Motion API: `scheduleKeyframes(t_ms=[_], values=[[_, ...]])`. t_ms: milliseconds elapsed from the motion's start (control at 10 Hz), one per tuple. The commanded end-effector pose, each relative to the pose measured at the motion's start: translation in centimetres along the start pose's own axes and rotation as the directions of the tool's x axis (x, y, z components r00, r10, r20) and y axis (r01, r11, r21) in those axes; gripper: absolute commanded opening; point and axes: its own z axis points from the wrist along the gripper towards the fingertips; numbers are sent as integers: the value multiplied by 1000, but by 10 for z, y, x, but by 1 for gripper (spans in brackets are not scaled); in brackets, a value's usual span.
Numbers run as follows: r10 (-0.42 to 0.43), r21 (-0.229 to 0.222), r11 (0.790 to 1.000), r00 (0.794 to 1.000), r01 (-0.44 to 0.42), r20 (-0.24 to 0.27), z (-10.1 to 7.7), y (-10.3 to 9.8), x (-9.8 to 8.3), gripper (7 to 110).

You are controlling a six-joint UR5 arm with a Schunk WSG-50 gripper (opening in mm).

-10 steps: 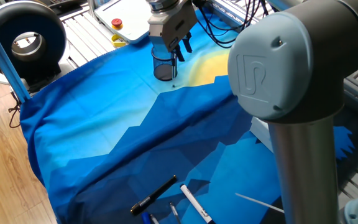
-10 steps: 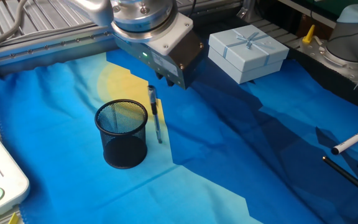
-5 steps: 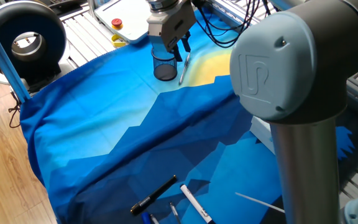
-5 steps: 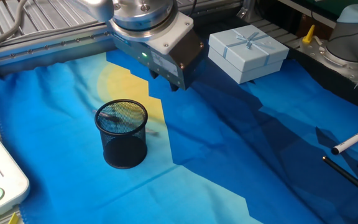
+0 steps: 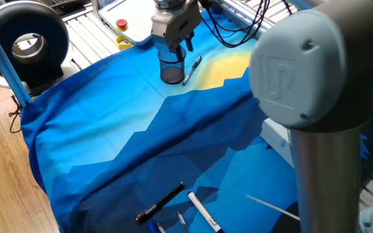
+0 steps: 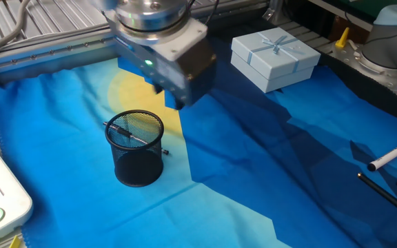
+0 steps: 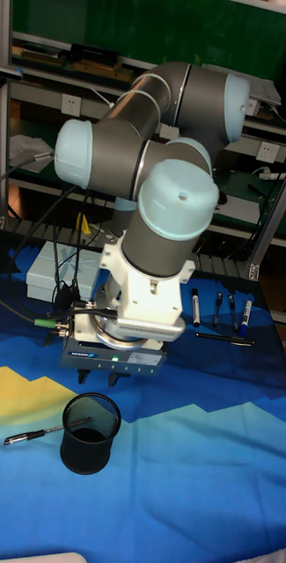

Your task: Put the pen into the pen holder

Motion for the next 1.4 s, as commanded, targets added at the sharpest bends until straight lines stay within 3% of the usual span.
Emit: scheduleKeyframes(t_ms=[0,300,400,500,700,900,1000,1100,1300], values=[[81,-58,995,991,-76,103,8,-1,-16,44],[49,-32,998,993,-46,105,19,-15,-10,44],[65,-15,998,994,-64,85,18,-18,-4,22],[106,45,993,992,-109,72,10,-31,3,22],[132,30,990,987,-135,97,4,-31,2,22],[148,34,987,974,-156,172,4,-42,-12,22],[168,20,984,965,-175,201,6,-46,-17,22],[191,-2,981,955,-195,226,13,-50,-19,7],[202,-10,979,945,-206,256,31,-56,-22,7]])
